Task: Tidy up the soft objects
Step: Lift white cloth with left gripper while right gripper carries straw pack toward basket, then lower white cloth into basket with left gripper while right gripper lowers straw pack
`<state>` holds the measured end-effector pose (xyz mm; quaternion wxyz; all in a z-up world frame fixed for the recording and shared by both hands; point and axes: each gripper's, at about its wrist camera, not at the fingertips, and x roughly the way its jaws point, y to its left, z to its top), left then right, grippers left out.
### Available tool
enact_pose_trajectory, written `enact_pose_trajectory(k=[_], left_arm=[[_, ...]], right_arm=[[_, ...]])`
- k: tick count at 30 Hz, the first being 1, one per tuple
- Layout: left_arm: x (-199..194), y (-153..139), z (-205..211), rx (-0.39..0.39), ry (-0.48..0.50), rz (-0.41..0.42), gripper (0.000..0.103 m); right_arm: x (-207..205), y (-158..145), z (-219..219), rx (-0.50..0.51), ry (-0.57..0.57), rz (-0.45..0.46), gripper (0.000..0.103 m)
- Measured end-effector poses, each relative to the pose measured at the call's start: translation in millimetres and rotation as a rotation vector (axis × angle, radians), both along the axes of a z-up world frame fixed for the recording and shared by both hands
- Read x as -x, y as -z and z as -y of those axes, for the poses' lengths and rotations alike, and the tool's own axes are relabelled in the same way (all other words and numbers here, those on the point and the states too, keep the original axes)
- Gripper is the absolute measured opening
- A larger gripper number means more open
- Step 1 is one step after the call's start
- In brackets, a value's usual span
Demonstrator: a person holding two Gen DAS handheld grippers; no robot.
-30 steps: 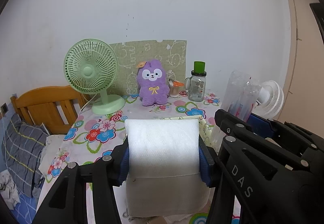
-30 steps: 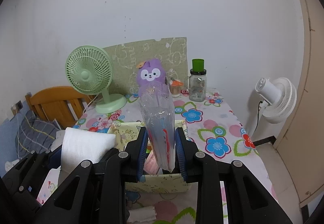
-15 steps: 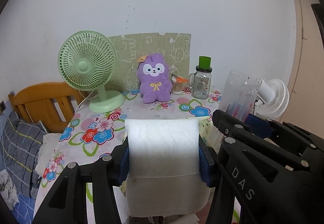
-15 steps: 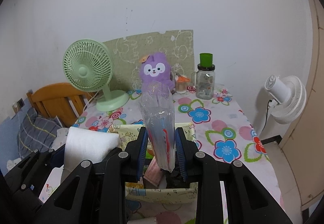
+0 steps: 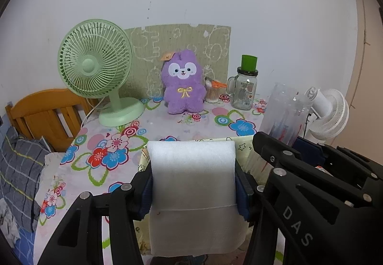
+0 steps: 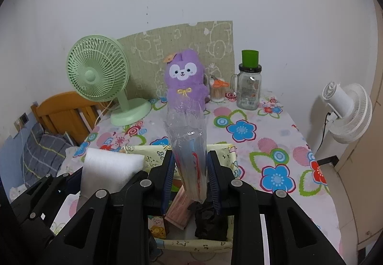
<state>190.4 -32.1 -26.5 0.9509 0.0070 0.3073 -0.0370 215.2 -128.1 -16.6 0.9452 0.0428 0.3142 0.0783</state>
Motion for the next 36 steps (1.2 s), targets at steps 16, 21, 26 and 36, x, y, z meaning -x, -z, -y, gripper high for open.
enact_pose_trajectory(k=[16,21,26,36], left_arm=[[-24.2,22.1,-6.6,-0.007,-0.025,-0.062,0.065],[-23.9,25.2,-9.8,-0.009,-0.028,-0.071,0.075],[-21.8,28.0,-14.5,-0.016,-0.033,-0.078,0.080],[-16.9,35.6,-22.0,-0.015,-0.036,-0.092,0.084]], right_arm=[[-21.9,21.0,-5.3,0.000,-0.031,-0.054,0.031],[-24.1,25.7,-9.6,0.003,-0.042,-0.068,0.031],[-24.2,29.6,-14.8,0.006,-0.055,-0.078,0.031],[-23.7,38.9,-26.0,0.024,-0.081,-0.103,0.031]])
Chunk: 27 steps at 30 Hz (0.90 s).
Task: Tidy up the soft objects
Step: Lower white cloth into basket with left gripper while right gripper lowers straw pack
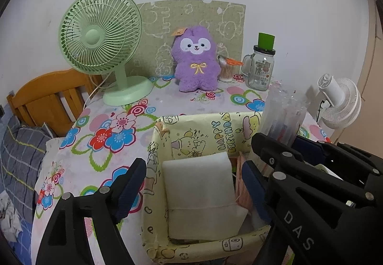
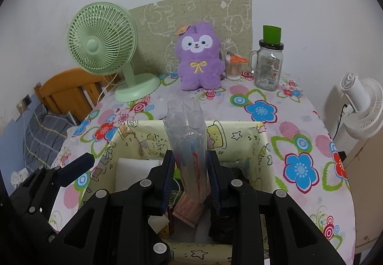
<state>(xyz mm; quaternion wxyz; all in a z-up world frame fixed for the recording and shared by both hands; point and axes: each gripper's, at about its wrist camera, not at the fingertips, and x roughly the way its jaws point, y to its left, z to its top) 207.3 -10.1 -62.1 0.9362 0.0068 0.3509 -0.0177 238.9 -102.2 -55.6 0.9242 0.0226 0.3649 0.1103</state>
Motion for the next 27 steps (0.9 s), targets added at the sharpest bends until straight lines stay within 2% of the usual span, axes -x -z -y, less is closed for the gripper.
enact_pose_trajectory(k=[18,23,25,27], left_arm=[[3.7,14.6,-4.2,-0.005,0.013,-0.037,0.085],[5.0,14.3,-4.5,-0.008,0.007,-0.037,0.085],[6.2,14.1,-4.7,-0.010,0.004,-0.036,0.085],[7.6,13.6,-5.1,-0.010,0.003,-0.033,0.085]], right_arm=[[-3.1,18.6,-8.3,0.030,-0.013,-0.047,0.032],[-3.6,18.8,-5.9,0.030,-0.002,-0.054,0.042],[-3.5,18.5,-4.5,0.030,0.006,-0.057,0.048],[-1.4,17.5,-1.6,0.030,0.022,-0.053,0.059]])
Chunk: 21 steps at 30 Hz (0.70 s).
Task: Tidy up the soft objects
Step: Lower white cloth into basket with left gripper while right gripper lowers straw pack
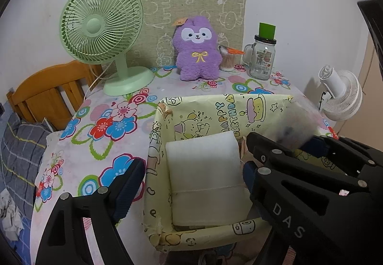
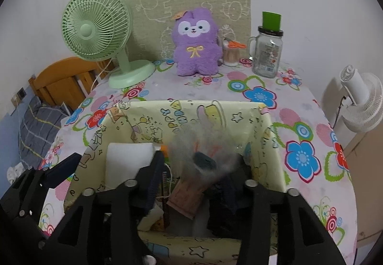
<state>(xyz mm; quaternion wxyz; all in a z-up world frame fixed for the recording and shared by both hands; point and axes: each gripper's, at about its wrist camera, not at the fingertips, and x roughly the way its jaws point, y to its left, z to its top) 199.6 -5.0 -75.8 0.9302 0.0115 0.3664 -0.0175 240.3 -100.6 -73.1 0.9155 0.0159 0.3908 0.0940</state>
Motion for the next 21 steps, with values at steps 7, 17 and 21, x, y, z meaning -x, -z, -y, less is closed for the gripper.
enact_pose_trajectory(k=[7,17,21], left_arm=[[6.7,-3.4,-0.4,0.004,-0.003,0.015,0.086],[18.5,-11.6,3.6,0.008,0.004,0.043,0.087],[24.0,-15.4,7.1,0.008,0.011,0.055,0.088]], right_arm=[[9.4,-4.9,6.1,-0.011,0.010,0.024,0.071],[25.0,-15.4,9.9,0.006,0.020,0.062,0.071],[31.4,-20.1,13.3,0.012,0.027,0.077,0.072]])
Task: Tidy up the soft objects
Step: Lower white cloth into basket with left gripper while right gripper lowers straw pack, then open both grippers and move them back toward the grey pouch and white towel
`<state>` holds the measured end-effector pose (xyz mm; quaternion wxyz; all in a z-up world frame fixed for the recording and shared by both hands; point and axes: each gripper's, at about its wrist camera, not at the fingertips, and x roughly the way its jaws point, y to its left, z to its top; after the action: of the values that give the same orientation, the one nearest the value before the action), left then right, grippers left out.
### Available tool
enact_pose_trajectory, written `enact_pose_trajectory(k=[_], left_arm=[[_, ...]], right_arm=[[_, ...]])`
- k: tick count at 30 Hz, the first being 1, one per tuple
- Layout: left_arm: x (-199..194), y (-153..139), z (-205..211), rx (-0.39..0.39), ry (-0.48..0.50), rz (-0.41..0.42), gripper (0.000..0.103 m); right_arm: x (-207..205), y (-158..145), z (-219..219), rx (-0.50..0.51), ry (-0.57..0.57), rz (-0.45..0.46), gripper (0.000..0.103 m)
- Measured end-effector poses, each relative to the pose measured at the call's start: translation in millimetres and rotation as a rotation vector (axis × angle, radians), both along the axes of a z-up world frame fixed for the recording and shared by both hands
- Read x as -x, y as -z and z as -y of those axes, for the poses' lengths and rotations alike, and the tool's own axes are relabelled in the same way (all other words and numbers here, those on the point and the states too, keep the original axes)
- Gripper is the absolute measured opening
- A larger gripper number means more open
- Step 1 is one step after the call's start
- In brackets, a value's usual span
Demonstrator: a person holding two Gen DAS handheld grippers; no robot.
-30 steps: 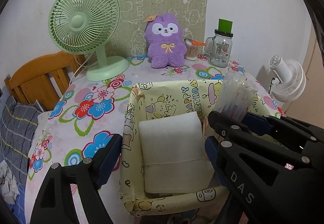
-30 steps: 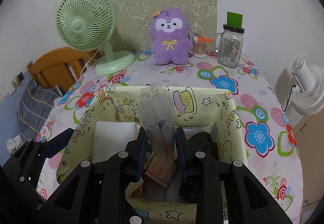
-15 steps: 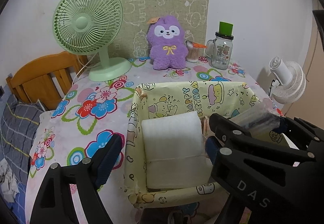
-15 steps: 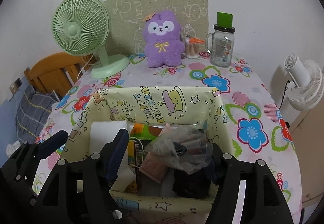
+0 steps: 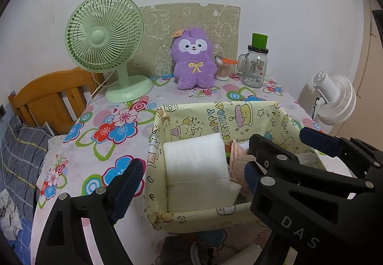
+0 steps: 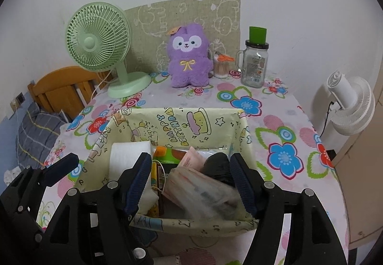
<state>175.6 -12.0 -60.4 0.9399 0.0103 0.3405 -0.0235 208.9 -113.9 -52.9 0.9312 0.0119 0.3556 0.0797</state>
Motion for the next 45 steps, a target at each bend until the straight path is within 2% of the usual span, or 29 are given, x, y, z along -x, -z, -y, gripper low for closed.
enact_pose_trajectory(k=[16,18,21,25,45], left_arm=[[25.3,-11.2,9.7,-0.004,0.012,0.042,0.088],[28.7,-13.0,9.3,-0.003,0.011,0.048,0.088],[35.6,-16.1,11.3,0.006,0.027,0.065,0.096],[46.4,-21.2,20.1,-0.007,0.060,0.091,0.097],[91.1,-33.2,28.9,-0.008,0.051,0.141,0.101]], right_arm=[[29.6,-13.0,12.0,0.018,0.039,0.054,0.083],[34.0,-15.2,12.8,0.023,0.044,0.066,0.086],[43.2,-19.5,12.0,0.009,0.022,0.087,0.097],[54.2,-25.6,8.1,0.012,0.007,0.112,0.100],[105.7,-39.0,18.3,0.008,0.045,0.169,0.101]])
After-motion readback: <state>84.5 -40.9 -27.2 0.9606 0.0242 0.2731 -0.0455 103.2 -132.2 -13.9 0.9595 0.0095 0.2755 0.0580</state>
